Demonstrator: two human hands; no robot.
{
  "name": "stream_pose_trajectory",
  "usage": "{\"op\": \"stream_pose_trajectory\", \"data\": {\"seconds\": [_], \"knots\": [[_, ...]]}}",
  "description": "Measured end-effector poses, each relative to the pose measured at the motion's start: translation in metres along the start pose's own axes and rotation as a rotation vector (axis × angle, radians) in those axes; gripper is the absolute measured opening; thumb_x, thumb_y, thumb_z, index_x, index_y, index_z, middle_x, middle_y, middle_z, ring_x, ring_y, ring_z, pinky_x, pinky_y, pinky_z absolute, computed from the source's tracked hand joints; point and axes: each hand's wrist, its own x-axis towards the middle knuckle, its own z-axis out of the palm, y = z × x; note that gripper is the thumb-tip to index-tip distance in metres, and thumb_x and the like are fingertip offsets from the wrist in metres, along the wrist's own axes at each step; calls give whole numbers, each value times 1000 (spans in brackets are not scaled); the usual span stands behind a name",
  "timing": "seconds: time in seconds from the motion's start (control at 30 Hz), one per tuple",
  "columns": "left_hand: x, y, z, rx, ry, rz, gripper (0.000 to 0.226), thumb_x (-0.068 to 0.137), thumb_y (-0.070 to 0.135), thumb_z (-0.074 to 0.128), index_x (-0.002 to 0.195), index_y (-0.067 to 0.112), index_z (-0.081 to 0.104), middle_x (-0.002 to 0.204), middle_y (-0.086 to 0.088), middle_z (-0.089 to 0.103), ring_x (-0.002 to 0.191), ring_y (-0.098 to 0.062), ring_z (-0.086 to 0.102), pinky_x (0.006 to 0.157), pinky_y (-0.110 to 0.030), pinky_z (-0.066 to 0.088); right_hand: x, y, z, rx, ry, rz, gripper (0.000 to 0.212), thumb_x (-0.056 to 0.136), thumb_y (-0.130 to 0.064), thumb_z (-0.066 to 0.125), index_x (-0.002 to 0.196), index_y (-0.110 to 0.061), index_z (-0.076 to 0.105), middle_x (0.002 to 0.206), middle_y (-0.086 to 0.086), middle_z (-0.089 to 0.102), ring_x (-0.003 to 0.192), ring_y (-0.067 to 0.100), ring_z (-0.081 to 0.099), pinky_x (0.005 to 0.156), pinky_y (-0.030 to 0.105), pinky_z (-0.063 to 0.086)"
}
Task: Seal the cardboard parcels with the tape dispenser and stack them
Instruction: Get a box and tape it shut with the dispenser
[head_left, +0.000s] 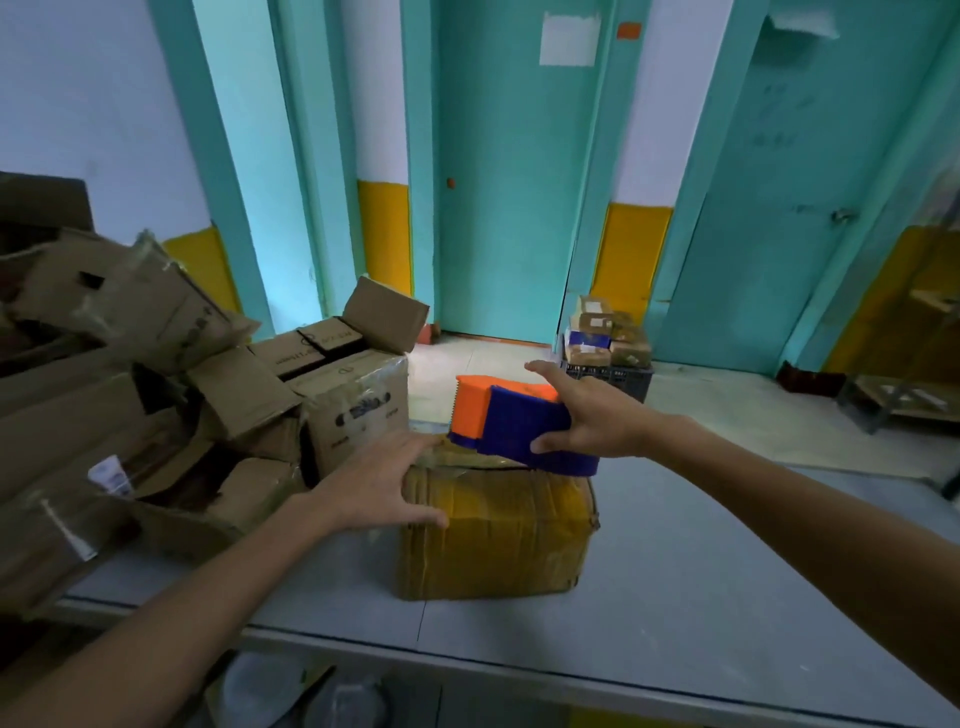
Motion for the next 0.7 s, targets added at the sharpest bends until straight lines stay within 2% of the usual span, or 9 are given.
{"op": "stream_pose_trajectory", "data": {"seconds": [0.07,0.13,0.2,0.27,0.37,0.5,0.6,0.7], "knots": [[-1,3,2,-75,65,-57,80,75,64,58,140,28,32,143,5,37,129,-11,34,105,-36,35,3,-3,-1,41,-7,-29,75,89,-37,60,148,-28,14,128,9,56,108,23,58,86,34,50],[-1,5,5,-125,117,-103,64,83,51,58,137,23,38,141,1,41,127,-12,38,103,-34,36,5,-3,2,88,-3,-63,63,92,-35,56,146,-29,24,129,6,56,109,21,57,88,35,51],[-2,7,8,-241,188,-139,60,85,45,59,135,20,40,139,0,43,125,-12,41,100,-30,36,7,-2,6,184,3,-59,55,93,-31,56,143,-27,34,129,4,56,107,18,55,88,33,50],[-1,11,9,-381,270,-183,69,80,48,64,137,20,38,140,0,42,125,-12,41,99,-30,37,9,-3,8,255,-11,-54,52,92,-30,58,141,-26,38,128,1,56,103,12,53,85,26,48],[4,20,2,-718,243,-189,105,53,67,75,140,30,28,143,3,38,126,-11,40,102,-34,40,14,-9,8,349,-48,-76,49,91,-30,59,137,-27,42,115,-10,57,94,4,54,76,15,47],[14,19,2,-935,245,-245,126,29,76,78,137,41,23,141,1,40,123,-18,48,99,-46,46,23,-14,12,509,-45,-76,41,89,-31,60,126,-35,43,101,-22,55,91,6,60,73,17,52],[15,20,5,-1049,332,-360,139,24,77,77,142,45,10,150,-6,27,130,-27,41,99,-52,43,29,-11,15,581,-22,-71,41,89,-32,61,125,-37,43,103,-21,57,93,8,61,72,16,53],[12,24,10,-1060,349,-409,143,28,75,78,145,40,3,138,0,41,123,-24,49,99,-53,43,34,-7,16,616,22,-65,43,88,-32,61,127,-36,43,108,-18,58,96,9,61,75,21,54]]}}
